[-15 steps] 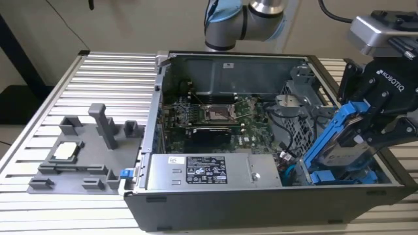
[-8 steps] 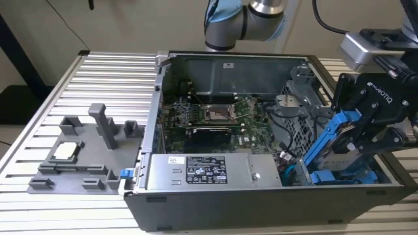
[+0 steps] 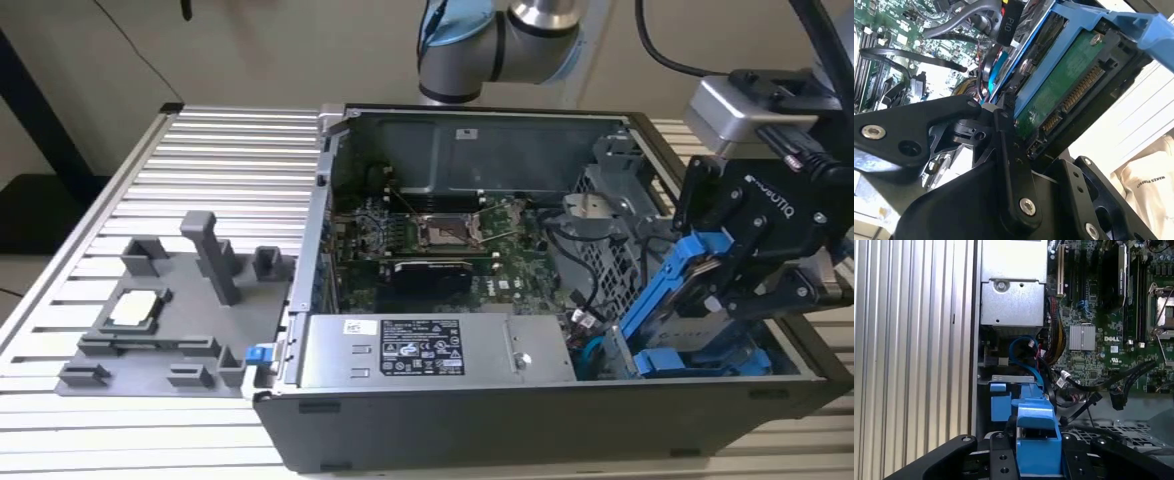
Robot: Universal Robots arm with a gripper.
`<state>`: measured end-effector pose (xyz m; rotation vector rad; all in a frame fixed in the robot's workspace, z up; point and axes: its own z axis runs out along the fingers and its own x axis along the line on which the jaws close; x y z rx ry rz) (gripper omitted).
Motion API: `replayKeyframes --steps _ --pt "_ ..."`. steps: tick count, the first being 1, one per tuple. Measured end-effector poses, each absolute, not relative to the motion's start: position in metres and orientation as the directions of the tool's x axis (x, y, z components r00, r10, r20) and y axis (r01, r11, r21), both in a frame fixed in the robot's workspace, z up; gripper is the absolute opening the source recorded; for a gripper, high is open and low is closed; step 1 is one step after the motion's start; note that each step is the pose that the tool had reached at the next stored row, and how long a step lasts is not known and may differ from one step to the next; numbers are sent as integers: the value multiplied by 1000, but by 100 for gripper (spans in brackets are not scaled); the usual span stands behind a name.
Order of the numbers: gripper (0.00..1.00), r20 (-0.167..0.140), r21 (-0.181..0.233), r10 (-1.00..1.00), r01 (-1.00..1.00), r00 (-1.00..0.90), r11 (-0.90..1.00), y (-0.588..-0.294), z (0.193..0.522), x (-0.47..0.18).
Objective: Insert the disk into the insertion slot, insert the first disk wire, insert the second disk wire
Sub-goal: 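Insert the disk into the insertion slot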
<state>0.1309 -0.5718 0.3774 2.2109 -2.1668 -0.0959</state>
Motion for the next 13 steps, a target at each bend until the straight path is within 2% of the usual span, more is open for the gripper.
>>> replayKeyframes --steps 5,6,7,9,10,13 --pt "33 -19 75 -1000 -997 20 -21 -572 377 131" --pt "34 -18 75 -1000 -997 20 -21 -572 377 131" --pt "40 -19 75 -1000 -997 20 -21 -572 377 131" --pt "40 -20 75 -1000 -997 20 -21 -572 377 131" --pt "47 -21 75 -1000 -997 20 -21 -572 377 131" --pt "47 -21 75 -1000 -997 20 -21 -572 378 131"
